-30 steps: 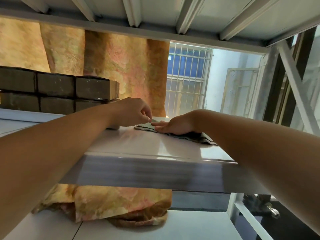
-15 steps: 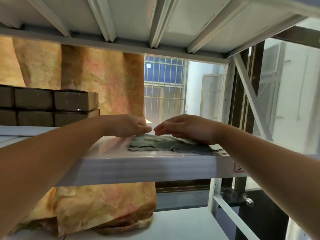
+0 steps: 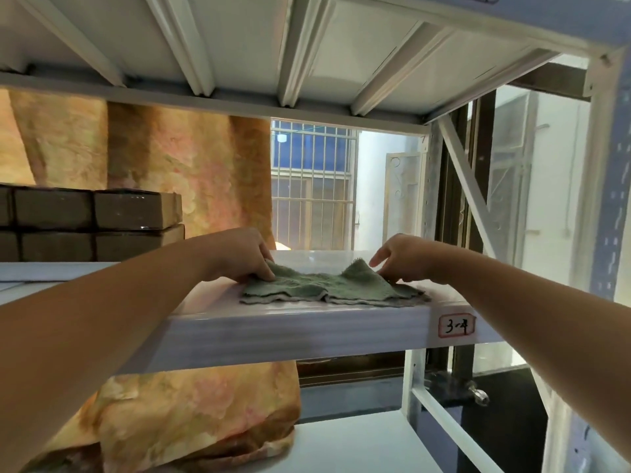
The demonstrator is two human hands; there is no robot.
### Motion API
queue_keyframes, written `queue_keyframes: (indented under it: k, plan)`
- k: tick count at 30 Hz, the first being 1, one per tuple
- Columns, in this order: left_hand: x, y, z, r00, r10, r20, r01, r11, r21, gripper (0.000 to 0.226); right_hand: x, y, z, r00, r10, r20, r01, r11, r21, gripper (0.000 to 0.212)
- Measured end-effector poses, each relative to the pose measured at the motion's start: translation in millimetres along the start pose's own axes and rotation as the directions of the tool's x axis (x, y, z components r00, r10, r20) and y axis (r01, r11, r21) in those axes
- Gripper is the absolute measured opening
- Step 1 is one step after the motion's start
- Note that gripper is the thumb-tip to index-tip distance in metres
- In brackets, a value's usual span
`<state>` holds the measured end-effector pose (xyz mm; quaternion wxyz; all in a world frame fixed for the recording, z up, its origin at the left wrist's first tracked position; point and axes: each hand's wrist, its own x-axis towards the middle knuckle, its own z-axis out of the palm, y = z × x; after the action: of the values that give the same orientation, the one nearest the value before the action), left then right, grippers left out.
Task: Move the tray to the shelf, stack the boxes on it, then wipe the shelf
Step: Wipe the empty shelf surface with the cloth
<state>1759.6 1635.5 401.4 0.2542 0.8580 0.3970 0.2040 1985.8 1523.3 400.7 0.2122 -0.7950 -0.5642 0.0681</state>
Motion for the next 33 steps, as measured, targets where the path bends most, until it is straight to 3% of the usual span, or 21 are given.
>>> queue_keyframes:
  k: [6,9,13,15,19,21,24,30,33]
  plan:
    - [-8.6,0.6,-14.9,0.998,-0.056,-0.039,0.039,0.934,-0.354,0.017,2.5,-8.6,-1.0,0.999,0.022,-0.030,-0.022,1.000,0.005,0.016]
    - [-12.7,1.4,-24.8,0.996,-0.045,-0.079,0.005,0.893,-0.450,0.019,1.1,-9.8,-1.0,0.994,0.048,-0.098,-0.024,0.972,0.234,0.021]
    - [-14.1,-2.8,-29.5,0.981,-0.085,-0.175,-0.024,0.841,-0.541,0.024,1.9,-8.1,-1.8,0.967,0.250,-0.052,-0.161,0.756,0.635,0.024]
    - [-13.7,-6.5,-30.0,0.967,-0.116,-0.225,-0.029,0.833,-0.552,0.023,0.7,-8.4,-0.9,0.966,0.258,0.030,-0.200,0.664,0.720,0.022]
    - [-13.2,-12.0,-32.6,0.951,-0.166,-0.261,0.004,0.851,-0.526,0.024,0.2,-7.7,-2.7,0.980,0.146,0.136,-0.199,0.704,0.682,0.028]
    - [-13.3,-14.1,-32.8,0.957,-0.151,-0.249,0.009,0.870,-0.492,0.026,1.2,-10.0,-2.8,0.988,0.105,0.111,-0.152,0.742,0.653,0.031]
    - [-10.3,-16.7,-31.4,0.951,-0.112,-0.287,-0.009,0.921,-0.389,0.033,4.7,-16.0,-1.2,0.996,0.086,-0.019,-0.056,0.788,0.613,0.012]
    - [-5.7,-10.5,-32.0,0.931,-0.057,-0.360,-0.084,0.928,-0.364,0.043,15.7,-29.1,-6.4,0.958,0.116,-0.261,0.074,0.781,0.620,0.030]
    - [-4.1,1.0,-31.0,0.917,-0.061,-0.395,-0.085,0.936,-0.342,0.034,20.1,-42.7,-14.6,0.918,0.117,-0.380,0.137,0.803,0.580,0.038]
